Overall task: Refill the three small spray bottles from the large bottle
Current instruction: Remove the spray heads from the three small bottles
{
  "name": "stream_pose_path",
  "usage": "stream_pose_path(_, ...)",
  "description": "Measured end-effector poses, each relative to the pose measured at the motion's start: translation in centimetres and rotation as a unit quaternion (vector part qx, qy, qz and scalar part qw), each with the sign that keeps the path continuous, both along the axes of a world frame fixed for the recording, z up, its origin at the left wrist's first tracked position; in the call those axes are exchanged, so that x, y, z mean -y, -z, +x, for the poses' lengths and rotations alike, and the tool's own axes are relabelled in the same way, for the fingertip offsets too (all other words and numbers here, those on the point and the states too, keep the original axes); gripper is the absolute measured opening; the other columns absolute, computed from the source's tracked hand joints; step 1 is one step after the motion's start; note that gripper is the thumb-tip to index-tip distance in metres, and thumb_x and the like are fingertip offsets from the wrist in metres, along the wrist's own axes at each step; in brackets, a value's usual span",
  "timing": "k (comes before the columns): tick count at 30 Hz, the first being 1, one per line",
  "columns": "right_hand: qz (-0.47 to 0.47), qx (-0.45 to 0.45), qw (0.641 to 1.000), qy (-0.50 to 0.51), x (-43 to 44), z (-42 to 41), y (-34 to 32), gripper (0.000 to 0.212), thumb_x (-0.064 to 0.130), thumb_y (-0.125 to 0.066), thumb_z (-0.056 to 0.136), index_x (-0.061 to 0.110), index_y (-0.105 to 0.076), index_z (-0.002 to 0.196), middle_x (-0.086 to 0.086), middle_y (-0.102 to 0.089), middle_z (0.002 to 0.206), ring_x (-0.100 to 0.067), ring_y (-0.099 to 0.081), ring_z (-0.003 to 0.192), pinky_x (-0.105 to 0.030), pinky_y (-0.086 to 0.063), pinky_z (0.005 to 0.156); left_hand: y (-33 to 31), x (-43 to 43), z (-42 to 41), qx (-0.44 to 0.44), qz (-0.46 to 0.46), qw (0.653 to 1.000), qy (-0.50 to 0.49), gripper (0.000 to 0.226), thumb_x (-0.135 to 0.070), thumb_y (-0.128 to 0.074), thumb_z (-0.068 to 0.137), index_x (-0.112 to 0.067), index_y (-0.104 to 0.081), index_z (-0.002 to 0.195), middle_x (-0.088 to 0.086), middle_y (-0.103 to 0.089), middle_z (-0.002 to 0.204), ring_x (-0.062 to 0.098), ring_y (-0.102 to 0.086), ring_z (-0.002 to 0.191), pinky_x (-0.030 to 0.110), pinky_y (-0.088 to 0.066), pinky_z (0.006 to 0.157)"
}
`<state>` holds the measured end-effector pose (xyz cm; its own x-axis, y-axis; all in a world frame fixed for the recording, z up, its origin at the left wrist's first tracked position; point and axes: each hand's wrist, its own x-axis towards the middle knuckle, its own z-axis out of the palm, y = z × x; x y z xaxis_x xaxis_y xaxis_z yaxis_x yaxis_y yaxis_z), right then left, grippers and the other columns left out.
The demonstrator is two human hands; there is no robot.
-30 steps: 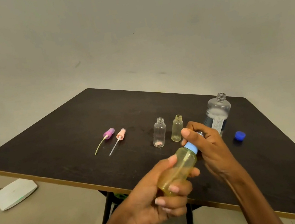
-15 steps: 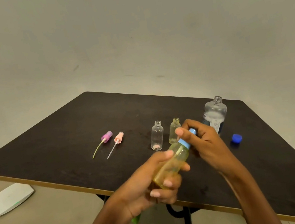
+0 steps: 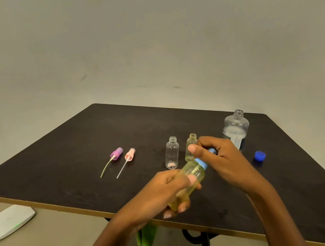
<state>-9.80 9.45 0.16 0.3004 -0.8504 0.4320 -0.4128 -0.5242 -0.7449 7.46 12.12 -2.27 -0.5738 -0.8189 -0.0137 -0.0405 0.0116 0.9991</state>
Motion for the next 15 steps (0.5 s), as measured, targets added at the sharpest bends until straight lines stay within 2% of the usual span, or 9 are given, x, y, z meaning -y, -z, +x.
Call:
stream_pose_path(2, 0.009, 0.029, 0.998, -0.046, -0.2, 0.1, -0.5, 0.033, 0.052, -0.051, 0.075, 0.021, -0.053, 0.063, 0.005, -0.050, 0.064, -0.005, -0.045, 0.059, -0.013, -0.039, 0.054, 0.3, 0.0, 0.4, -0.113, 0.135, 0.981, 0.080, 0.038, -0.046, -0.051, 0.084, -0.012, -0.065, 0.093, -0.005, -0.046, 0.048, 0.003, -0.034, 0.032, 0.017, -0.027, 0.042)
stream_pose_path(4, 0.014, 0.052, 0.995, -0.086, -0.7, 0.2, -1.0, 0.027, 0.048, -0.053, 0.076, 0.023, -0.054, 0.067, 0.005, -0.050, 0.068, -0.006, -0.046, 0.062, -0.015, -0.041, 0.056, 1.2, 0.1, 0.5, -0.261, 0.286, 0.898, 0.209, 0.038, -0.045, -0.056, 0.084, -0.009, -0.063, 0.094, -0.007, -0.049, 0.047, 0.001, -0.037, 0.030, 0.017, -0.030, 0.044)
stream_pose_path(6, 0.022, 0.065, 0.991, -0.116, -1.0, 0.3, -1.4, 0.027, 0.044, -0.053, 0.077, 0.017, -0.052, 0.073, 0.007, -0.050, 0.070, -0.002, -0.046, 0.061, -0.012, -0.040, 0.055, 2.1, 0.3, 0.3, -0.356, 0.364, 0.804, 0.307, 0.038, -0.043, -0.054, 0.088, -0.007, -0.059, 0.100, -0.005, -0.057, 0.052, 0.003, -0.039, 0.033, 0.017, -0.034, 0.046)
stream_pose_path(7, 0.028, 0.064, 0.990, -0.123, -1.1, 0.3, -1.4, 0.027, 0.043, -0.054, 0.078, 0.016, -0.052, 0.077, 0.008, -0.051, 0.071, -0.001, -0.047, 0.061, -0.011, -0.040, 0.055, 2.4, 0.5, 0.2, -0.367, 0.369, 0.790, 0.324, 0.039, -0.043, -0.052, 0.090, -0.006, -0.057, 0.102, -0.004, -0.059, 0.054, 0.003, -0.039, 0.034, 0.017, -0.034, 0.048)
stream_pose_path(8, 0.035, 0.057, 0.990, -0.122, -1.1, 0.3, -1.5, 0.030, 0.044, -0.054, 0.077, 0.015, -0.053, 0.081, 0.010, -0.053, 0.072, 0.000, -0.047, 0.061, -0.011, -0.040, 0.054, 2.5, 0.5, 0.2, -0.357, 0.352, 0.805, 0.317, 0.039, -0.044, -0.051, 0.090, -0.007, -0.058, 0.102, -0.005, -0.059, 0.054, 0.003, -0.040, 0.035, 0.017, -0.035, 0.048)
stream_pose_path(10, 0.048, 0.041, 0.993, -0.096, -0.8, 0.2, -1.6, 0.039, 0.052, -0.052, 0.075, 0.015, -0.054, 0.088, 0.012, -0.054, 0.074, 0.001, -0.049, 0.061, -0.011, -0.039, 0.054, 2.1, 0.3, 0.3, -0.274, 0.278, 0.891, 0.232, 0.041, -0.048, -0.053, 0.085, -0.010, -0.062, 0.097, -0.006, -0.052, 0.051, 0.001, -0.041, 0.033, 0.017, -0.033, 0.046)
stream_pose_path(12, 0.054, 0.020, 0.997, -0.059, -0.4, -0.1, -1.6, 0.049, 0.059, -0.050, 0.073, 0.012, -0.054, 0.087, 0.007, -0.054, 0.072, -0.001, -0.047, 0.059, -0.014, -0.038, 0.053, 1.3, 0.1, 0.4, -0.144, 0.162, 0.969, 0.117, 0.044, -0.051, -0.053, 0.080, -0.011, -0.064, 0.094, -0.005, -0.046, 0.051, 0.002, -0.035, 0.033, 0.016, -0.027, 0.043)
stream_pose_path(14, 0.070, -0.001, 0.996, -0.052, -0.2, -0.4, -1.6, 0.051, 0.057, -0.054, 0.074, 0.007, -0.055, 0.079, -0.002, -0.051, 0.068, -0.004, -0.044, 0.054, -0.015, -0.037, 0.049, 0.5, 0.2, 0.5, -0.060, 0.076, 0.994, 0.057, 0.044, -0.050, -0.048, 0.081, -0.011, -0.063, 0.096, -0.002, -0.046, 0.053, 0.003, -0.033, 0.036, 0.014, -0.027, 0.041)
stream_pose_path(15, 0.081, 0.003, 0.995, -0.064, -0.3, -0.5, -1.6, 0.046, 0.052, -0.056, 0.076, 0.007, -0.054, 0.076, -0.003, -0.050, 0.066, -0.004, -0.042, 0.051, -0.015, -0.036, 0.047, 0.2, 0.2, 0.5, -0.054, 0.074, 0.994, 0.057, 0.044, -0.050, -0.047, 0.082, -0.011, -0.064, 0.096, -0.001, -0.045, 0.053, 0.004, -0.033, 0.036, 0.015, -0.026, 0.040)
